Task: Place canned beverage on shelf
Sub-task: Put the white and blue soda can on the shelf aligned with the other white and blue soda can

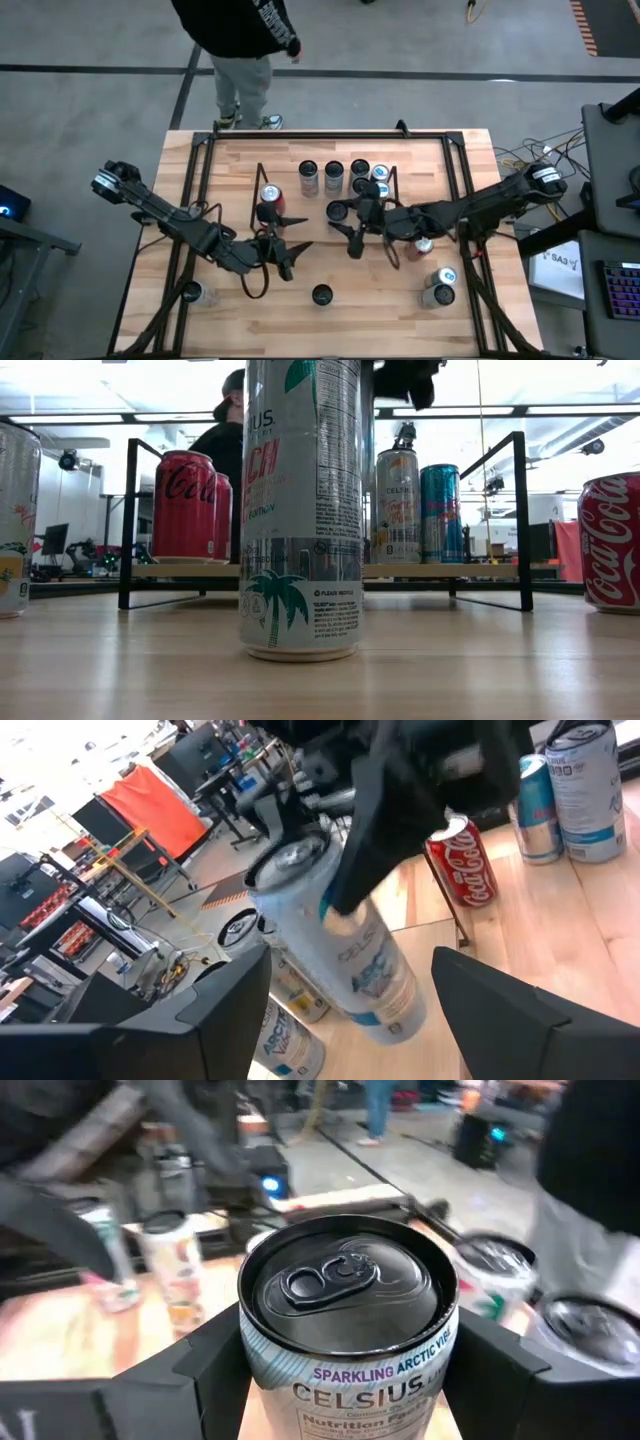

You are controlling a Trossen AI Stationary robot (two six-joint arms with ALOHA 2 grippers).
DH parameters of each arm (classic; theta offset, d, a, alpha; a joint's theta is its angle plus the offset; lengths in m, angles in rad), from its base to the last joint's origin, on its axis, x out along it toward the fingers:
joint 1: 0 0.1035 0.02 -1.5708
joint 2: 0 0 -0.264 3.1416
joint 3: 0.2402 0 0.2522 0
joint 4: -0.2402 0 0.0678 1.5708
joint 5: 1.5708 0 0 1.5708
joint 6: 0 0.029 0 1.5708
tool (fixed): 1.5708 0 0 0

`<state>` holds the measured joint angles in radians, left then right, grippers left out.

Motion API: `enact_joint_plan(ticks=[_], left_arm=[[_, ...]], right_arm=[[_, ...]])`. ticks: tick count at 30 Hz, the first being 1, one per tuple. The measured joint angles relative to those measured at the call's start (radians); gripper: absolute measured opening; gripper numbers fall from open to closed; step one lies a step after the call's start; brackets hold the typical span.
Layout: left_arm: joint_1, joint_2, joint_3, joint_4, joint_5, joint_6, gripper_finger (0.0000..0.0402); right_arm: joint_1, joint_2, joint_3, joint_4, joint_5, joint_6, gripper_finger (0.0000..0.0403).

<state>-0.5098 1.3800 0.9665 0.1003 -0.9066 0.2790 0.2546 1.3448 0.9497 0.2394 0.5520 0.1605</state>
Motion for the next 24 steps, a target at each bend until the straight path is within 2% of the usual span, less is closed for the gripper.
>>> enact_joint_plan(ticks=[6,15,24], left_arm=[[0.0,-0.075,-0.096,0.098,0.0,0.035,0.0247],[0.01,-0.217,-0.241,0.181,-0.001,0.044,0.023],[0.021,-0.236,-0.301,0.263,0.001,0.046,0.0224]], right_arm=[[0.0,0.073,0.01,-0.013,0.056,0.075,0.0247],[0.0,0.096,0.022,-0.015,0.061,0.131,0.0247],[0.0,0.092,0.022,-0.026,0.105,0.138,0.0249]])
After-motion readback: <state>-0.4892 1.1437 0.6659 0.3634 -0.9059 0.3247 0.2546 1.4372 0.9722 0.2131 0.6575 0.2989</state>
